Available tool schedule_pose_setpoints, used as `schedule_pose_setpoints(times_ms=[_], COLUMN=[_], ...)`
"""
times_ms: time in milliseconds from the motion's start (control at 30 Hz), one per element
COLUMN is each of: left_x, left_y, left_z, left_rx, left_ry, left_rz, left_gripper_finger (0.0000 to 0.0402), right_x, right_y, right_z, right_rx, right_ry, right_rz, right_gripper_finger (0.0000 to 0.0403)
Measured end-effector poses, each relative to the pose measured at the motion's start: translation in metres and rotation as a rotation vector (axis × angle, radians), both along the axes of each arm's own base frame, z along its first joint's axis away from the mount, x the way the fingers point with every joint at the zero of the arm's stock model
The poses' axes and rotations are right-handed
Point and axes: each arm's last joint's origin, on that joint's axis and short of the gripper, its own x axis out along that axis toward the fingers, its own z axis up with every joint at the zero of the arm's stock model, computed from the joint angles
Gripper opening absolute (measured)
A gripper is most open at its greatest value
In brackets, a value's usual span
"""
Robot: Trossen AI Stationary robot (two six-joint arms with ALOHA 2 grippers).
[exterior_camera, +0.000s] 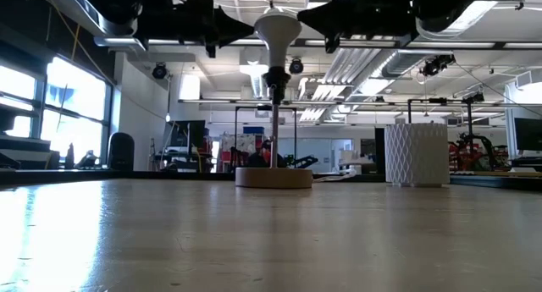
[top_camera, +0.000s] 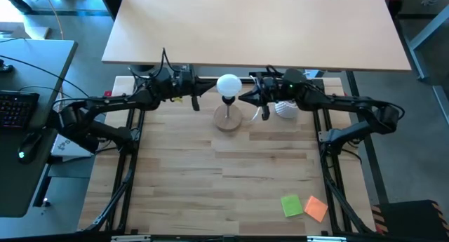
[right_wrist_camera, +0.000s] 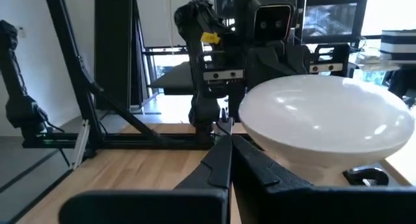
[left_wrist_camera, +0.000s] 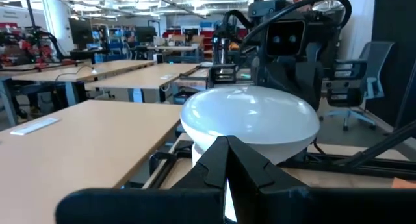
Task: Screw lightbulb
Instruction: Remove the lightbulb from the lamp
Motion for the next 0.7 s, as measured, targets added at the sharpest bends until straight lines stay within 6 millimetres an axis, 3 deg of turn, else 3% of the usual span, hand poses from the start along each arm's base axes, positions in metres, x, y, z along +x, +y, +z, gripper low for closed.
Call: schedule_pose_setpoints(times_ms=[367,700], left_x=[0.003,0.012], left_y=[-0.007,-0.034], left_z=[-0.001,0.001], left_rx=[-0.022,-0.042], left_ry=[0.002,0.013], left_rz=[-0.104,-0.223], left_gripper_finger=[0.0000,0.0000], right_x=[-0.001,-0.014], right_y=[-0.015,-0.040], right_z=[0.003,0.003], right_rx=[0.016,0.064], right_ry=[-0.007,-0.001], right_rz=[-0.042,-0.184], right_gripper_finger=[0.0000,0.0000])
